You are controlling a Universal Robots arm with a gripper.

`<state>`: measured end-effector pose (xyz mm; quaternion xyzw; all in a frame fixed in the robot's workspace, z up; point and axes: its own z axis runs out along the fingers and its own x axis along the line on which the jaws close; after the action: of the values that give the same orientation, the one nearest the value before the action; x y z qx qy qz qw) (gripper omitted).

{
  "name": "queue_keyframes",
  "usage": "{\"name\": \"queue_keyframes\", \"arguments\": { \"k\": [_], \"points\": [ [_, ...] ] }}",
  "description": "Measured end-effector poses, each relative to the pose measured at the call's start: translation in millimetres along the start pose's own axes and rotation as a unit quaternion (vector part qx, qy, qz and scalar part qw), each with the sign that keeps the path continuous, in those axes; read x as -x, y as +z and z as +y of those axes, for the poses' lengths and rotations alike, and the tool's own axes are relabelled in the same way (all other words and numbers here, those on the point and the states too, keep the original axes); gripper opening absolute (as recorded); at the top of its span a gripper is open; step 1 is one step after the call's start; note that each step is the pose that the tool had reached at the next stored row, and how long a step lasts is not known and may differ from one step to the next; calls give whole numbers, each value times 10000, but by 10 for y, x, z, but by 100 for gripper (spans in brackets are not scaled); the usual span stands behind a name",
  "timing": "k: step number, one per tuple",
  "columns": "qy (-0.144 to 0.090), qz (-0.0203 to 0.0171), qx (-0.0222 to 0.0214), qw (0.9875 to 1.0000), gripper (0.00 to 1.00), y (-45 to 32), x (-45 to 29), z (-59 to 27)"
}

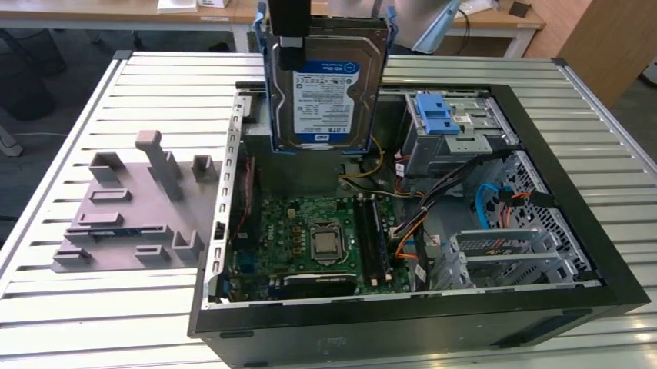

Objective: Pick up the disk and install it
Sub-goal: 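Pick up the disk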

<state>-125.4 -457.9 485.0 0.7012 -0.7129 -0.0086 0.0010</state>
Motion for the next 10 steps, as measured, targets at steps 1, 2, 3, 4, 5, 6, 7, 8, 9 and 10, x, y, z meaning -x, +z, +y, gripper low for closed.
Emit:
{"name": "queue_keyframes", "arguments": {
  "k": [1,2,3,4,5,6,7,8,9,10],
  "points": [
    [0,0,0,10000,37,0,-2,-17],
    [0,0,0,10000,37,0,-4,-33],
    [0,0,0,10000,37,1,-6,-50],
    [0,0,0,10000,37,1,-7,-66],
    [0,0,0,10000,37,1,-9,-82],
    [0,0,0,10000,37,1,-11,-99],
    [0,0,0,10000,37,1,-14,-116],
    [0,0,0,10000,37,1,-17,-132],
    [0,0,0,10000,37,1,-19,-148],
    [0,0,0,10000,37,1,-21,-163]
  ]
}}
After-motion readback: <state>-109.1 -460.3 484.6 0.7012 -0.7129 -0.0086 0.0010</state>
